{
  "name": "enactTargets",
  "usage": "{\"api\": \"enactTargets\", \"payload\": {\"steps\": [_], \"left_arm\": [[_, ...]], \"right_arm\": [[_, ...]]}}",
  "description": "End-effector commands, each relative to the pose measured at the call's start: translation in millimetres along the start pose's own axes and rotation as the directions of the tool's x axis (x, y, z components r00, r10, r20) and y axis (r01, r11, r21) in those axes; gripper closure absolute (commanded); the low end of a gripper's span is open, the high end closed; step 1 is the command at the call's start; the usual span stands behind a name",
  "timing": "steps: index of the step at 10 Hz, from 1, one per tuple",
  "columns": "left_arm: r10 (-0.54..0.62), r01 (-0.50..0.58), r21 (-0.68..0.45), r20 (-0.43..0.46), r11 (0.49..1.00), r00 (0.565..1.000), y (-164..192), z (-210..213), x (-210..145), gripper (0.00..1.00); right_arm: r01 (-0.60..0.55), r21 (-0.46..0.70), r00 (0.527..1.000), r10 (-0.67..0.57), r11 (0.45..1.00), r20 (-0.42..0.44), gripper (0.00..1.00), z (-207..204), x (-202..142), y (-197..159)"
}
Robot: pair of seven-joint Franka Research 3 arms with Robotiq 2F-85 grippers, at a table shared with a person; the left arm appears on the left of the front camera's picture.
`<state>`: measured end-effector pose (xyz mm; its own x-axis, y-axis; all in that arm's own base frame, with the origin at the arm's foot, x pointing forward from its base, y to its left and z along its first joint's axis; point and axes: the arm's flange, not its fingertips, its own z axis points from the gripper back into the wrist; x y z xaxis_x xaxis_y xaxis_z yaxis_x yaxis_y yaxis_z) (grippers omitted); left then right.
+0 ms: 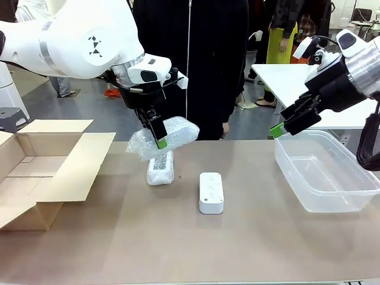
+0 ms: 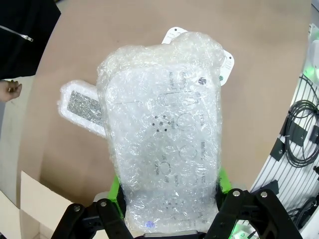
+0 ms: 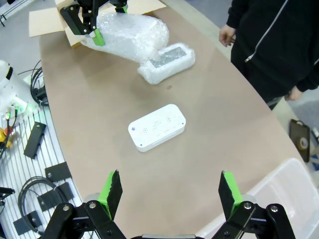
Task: Separate and place wrapped and unwrapped clocks.
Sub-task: If the picked Digital clock is wrapped, place it in the Package Box ; if not, place it in the Organizing box.
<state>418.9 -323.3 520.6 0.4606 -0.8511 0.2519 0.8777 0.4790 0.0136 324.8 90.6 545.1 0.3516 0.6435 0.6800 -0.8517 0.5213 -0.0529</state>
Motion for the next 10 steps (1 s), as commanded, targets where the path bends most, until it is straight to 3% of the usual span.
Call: {"api": "enactTargets", "payload": {"steps": [1,7,8,9,10], "left_arm": [[0.013,-0.013,0.011,-0.007,1.0,1.0,-0.7,3.7,-1.1,0.78],[0.013,-0.013,0.011,-0.007,1.0,1.0,-0.7,3.7,-1.1,0.78],[0.0,0.0,0.0,0.0,1.0,1.0,0.0,0.0,0.0,0.19],[0.189,-0.19,0.037,0.015,0.981,0.982,23.3,19.4,-17.3,0.19],[0.365,-0.367,0.057,0.038,0.928,0.93,45.0,40.7,-52.5,0.19]], "right_arm": [[0.004,0.021,1.0,-0.004,1.0,0.013,0.0,-2.2,-1.2,-1.2],[0.004,0.021,1.0,-0.004,1.0,0.013,0.0,-2.2,-1.2,-1.2],[0.004,0.021,1.0,-0.004,1.0,0.013,0.0,-2.2,-1.2,-1.2],[0.004,0.021,1.0,-0.004,1.0,0.013,0.0,-2.2,-1.2,-1.2],[0.004,0.021,1.0,-0.004,1.0,0.013,0.0,-2.2,-1.2,-1.2]]}}
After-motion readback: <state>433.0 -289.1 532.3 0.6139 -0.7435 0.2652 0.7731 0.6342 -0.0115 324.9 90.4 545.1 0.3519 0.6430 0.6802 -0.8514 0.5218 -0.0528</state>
